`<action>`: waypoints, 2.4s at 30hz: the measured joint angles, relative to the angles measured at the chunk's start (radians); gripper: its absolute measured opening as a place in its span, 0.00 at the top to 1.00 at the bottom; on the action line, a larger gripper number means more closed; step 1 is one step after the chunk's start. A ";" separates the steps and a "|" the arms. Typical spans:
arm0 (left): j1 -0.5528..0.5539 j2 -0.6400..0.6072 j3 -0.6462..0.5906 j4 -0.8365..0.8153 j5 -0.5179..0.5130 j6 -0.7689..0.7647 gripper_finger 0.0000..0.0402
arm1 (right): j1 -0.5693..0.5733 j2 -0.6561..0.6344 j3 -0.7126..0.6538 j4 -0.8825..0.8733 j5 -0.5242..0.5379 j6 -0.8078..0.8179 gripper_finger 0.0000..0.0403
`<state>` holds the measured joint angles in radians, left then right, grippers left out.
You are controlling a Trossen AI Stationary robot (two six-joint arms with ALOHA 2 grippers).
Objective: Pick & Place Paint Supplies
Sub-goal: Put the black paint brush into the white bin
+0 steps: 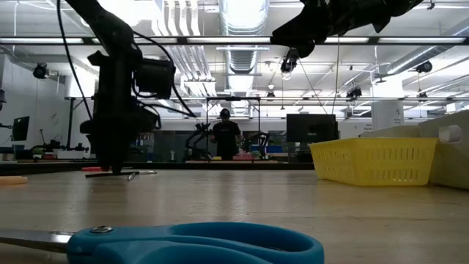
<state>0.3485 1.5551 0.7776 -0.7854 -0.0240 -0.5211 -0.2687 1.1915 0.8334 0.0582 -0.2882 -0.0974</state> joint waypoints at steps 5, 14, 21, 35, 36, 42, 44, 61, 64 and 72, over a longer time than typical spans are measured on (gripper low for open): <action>0.000 0.052 0.004 0.017 -0.005 0.005 0.55 | -0.001 0.000 0.000 0.000 0.000 0.000 0.72; 0.000 0.059 0.003 0.039 0.002 0.026 0.76 | 0.000 0.000 0.000 0.000 0.000 0.000 0.72; 0.000 0.059 0.002 0.055 0.015 0.026 0.96 | 0.000 0.000 0.000 0.000 0.000 0.000 0.72; 0.000 0.014 -0.004 0.062 0.014 0.026 0.98 | 0.000 0.000 0.000 0.000 0.000 0.000 0.72; 0.000 -0.001 -0.004 0.073 0.000 0.026 0.98 | 0.000 0.000 0.000 0.000 0.000 0.000 0.72; 0.001 -0.106 0.005 0.061 0.010 0.029 0.98 | 0.000 0.000 -0.001 -0.001 0.000 0.000 0.72; 0.002 -0.135 0.023 0.062 0.025 0.047 0.98 | 0.000 0.000 -0.001 0.000 0.000 0.000 0.72; -0.002 -0.006 0.353 0.113 0.105 0.031 0.98 | 0.000 0.000 -0.001 0.000 0.000 0.000 0.72; -0.004 0.085 0.419 0.115 0.173 -0.005 0.98 | 0.000 0.000 -0.001 0.000 0.000 0.000 0.72; -0.048 0.320 0.596 0.117 0.281 -0.070 0.98 | 0.000 0.000 -0.001 0.000 0.000 0.000 0.72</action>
<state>0.3003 1.8753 1.3735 -0.6687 0.2565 -0.5915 -0.2691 1.1915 0.8326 0.0584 -0.2882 -0.0975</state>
